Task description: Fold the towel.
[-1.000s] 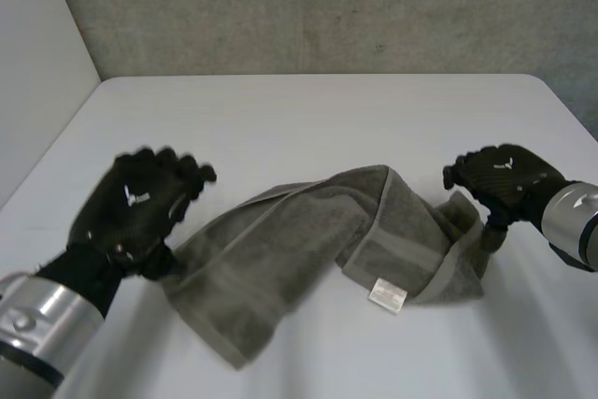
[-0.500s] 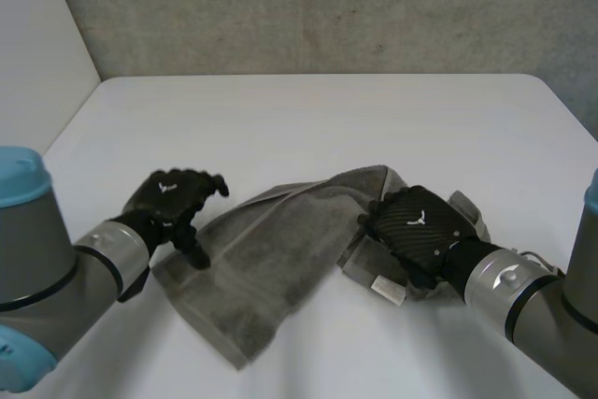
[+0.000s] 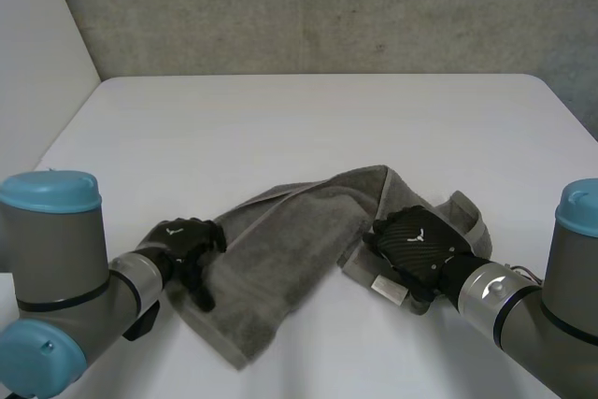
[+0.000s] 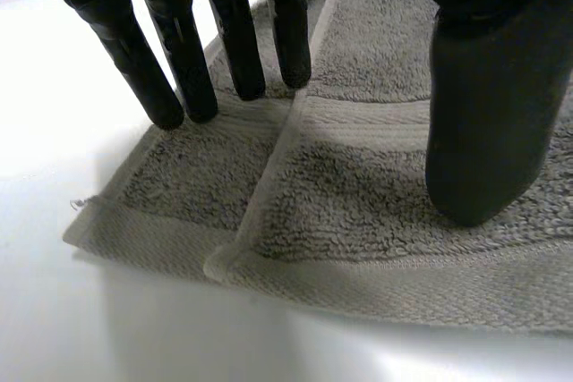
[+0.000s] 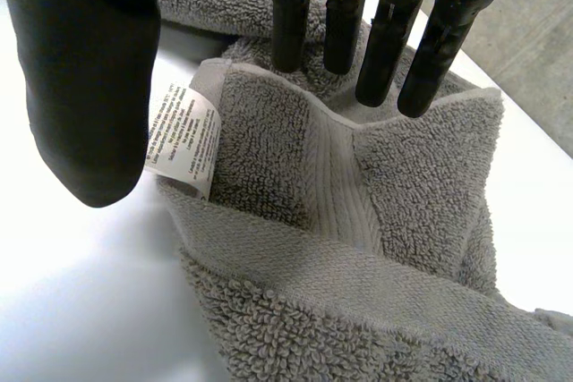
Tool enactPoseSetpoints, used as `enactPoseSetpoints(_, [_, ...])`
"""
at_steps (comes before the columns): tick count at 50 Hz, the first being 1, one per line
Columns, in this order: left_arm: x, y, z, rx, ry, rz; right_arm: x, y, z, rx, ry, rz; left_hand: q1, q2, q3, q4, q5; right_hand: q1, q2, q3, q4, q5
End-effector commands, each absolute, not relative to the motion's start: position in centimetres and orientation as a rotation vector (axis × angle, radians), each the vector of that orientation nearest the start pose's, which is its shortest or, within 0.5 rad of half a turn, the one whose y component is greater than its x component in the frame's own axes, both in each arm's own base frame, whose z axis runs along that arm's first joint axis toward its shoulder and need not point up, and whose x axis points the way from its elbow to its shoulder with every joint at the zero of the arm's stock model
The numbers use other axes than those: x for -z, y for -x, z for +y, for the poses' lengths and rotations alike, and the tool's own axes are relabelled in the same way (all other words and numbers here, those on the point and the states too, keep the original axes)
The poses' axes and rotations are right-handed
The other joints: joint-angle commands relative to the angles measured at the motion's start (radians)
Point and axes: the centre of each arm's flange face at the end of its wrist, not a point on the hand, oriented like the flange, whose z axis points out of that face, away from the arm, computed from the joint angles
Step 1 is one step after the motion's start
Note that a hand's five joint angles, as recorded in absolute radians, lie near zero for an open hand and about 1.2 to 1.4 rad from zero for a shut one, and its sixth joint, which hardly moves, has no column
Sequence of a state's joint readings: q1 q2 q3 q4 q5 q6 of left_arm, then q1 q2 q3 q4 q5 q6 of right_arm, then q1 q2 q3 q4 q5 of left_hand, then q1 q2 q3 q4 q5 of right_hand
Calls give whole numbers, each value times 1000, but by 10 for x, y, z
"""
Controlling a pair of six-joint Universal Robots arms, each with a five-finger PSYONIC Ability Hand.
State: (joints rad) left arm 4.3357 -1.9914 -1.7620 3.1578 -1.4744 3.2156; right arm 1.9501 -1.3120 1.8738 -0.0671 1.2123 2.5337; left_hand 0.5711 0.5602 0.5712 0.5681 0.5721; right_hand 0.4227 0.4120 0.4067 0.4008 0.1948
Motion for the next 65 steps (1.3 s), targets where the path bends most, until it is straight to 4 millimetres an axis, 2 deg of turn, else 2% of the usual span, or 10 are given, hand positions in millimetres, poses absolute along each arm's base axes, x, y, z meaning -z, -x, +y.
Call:
enactPoseSetpoints(1, [-129, 244, -227, 1545, -766, 2895, -158, -255, -199, 1543, 1424, 2079, -5, 6, -5, -2, -181, -65, -54, -49, -43, -11])
enactPoseSetpoints(9, [-124, 244, -226, 1520, -778, 2899, -158, -254, -199, 1548, 1423, 2085, 18, 29, 18, 21, -158, -65, -54, -49, -43, -11])
enactPoseSetpoints(18, [-127, 247, -222, 1540, -796, 2894, -158, -254, -199, 1548, 1423, 2085, 484, 495, 484, 487, 309, -68, -57, -52, -46, -14])
enactPoseSetpoints(32, [-126, 250, -218, 1552, -821, 2895, -158, -254, -200, 1549, 1421, 2088, 764, 775, 764, 767, 588, -65, -54, -49, -43, -11])
enactPoseSetpoints(35, [-127, 249, -218, 1554, -820, 2894, -158, -254, -200, 1549, 1421, 2088, 673, 684, 673, 676, 497, -62, -51, -46, -40, -8])
enactPoseSetpoints(40, [-137, 246, -211, 1578, -812, 2877, -158, -254, -199, 1546, 1422, 2087, 61, 72, 61, 64, -114, -62, -51, -46, -40, -8])
enactPoseSetpoints(41, [-137, 246, -211, 1578, -812, 2877, -158, -254, -199, 1546, 1422, 2087, 59, 70, 59, 62, -116, -62, -51, -46, -40, -8])
enactPoseSetpoints(43, [-162, 242, -206, 1705, -792, 2811, -157, -254, -199, 1545, 1424, 2088, -101, -91, -102, -98, -277, -62, -51, -46, -40, -8])
enactPoseSetpoints(47, [-173, 239, -203, 1756, -773, 2778, -156, -254, -199, 1537, 1424, 2092, -245, -234, -245, -242, -421, -62, -51, -46, -40, -8])
enactPoseSetpoints(65, [-146, 229, -188, 1584, -852, 2800, -152, -254, -200, 1525, 1427, 2097, -267, -256, -267, -264, -442, -68, -57, -52, -46, -14])
